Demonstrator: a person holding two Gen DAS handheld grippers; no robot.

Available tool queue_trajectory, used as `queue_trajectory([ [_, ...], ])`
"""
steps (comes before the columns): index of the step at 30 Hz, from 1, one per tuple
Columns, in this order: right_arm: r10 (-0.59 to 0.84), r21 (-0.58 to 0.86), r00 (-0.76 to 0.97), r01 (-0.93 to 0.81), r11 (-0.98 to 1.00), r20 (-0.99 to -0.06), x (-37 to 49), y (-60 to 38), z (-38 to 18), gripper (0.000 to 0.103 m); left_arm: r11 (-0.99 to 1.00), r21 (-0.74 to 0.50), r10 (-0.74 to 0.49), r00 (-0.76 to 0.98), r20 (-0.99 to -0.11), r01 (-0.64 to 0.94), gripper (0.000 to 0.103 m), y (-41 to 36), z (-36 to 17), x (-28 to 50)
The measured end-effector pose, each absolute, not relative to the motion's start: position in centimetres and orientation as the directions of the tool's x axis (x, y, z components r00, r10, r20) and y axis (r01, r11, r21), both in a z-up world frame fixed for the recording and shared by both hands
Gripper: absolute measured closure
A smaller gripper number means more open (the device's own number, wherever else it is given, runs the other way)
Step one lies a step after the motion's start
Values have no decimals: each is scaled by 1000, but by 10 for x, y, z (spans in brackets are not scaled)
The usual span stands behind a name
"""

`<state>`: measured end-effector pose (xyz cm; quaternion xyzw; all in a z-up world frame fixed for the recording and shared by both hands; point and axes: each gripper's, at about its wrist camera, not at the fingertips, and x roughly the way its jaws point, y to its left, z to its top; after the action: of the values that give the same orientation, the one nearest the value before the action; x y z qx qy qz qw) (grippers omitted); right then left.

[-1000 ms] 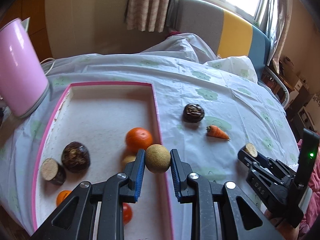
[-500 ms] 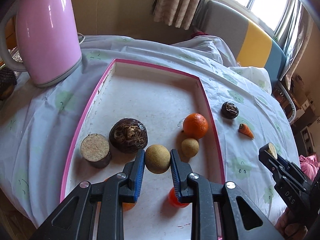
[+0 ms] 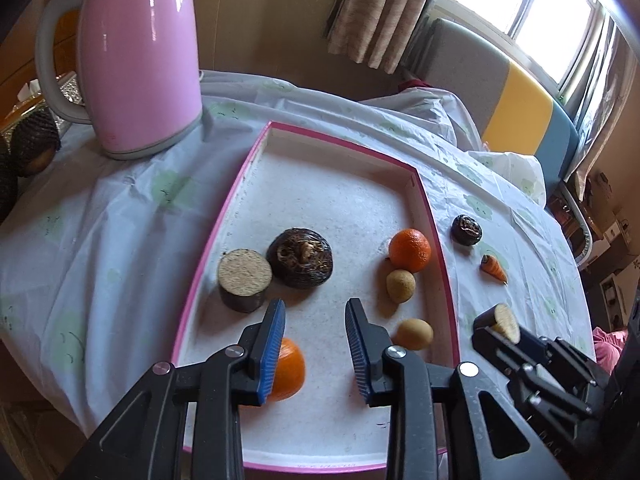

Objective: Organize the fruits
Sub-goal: 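Carry the tan ball into the tray with the left tool while the right tool places the root slice there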

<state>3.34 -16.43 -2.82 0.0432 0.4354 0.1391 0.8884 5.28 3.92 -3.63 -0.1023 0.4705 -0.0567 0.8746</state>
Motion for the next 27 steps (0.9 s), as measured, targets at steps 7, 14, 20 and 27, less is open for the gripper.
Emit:
queue_trajectory([
  [7,373,214,525,-338,916,-765,23,-124,-32,71,981,-194,-146,562,-814,-27,71,47,-34,46],
  [14,381,220,494,-354,909,-781,20,-115,-38,68,991,-126,-82,589,-804,-35,70,46,-30,40],
  [20,373,221,500,-337,915,-782,19,-118,-38,63,992,-123,-76,591,-803,-39,69,45,-30,39],
  [27,366,229,506,-314,922,-781,17,-126,-39,63,991,-135,-102,587,-803,-13,69,39,-30,37],
])
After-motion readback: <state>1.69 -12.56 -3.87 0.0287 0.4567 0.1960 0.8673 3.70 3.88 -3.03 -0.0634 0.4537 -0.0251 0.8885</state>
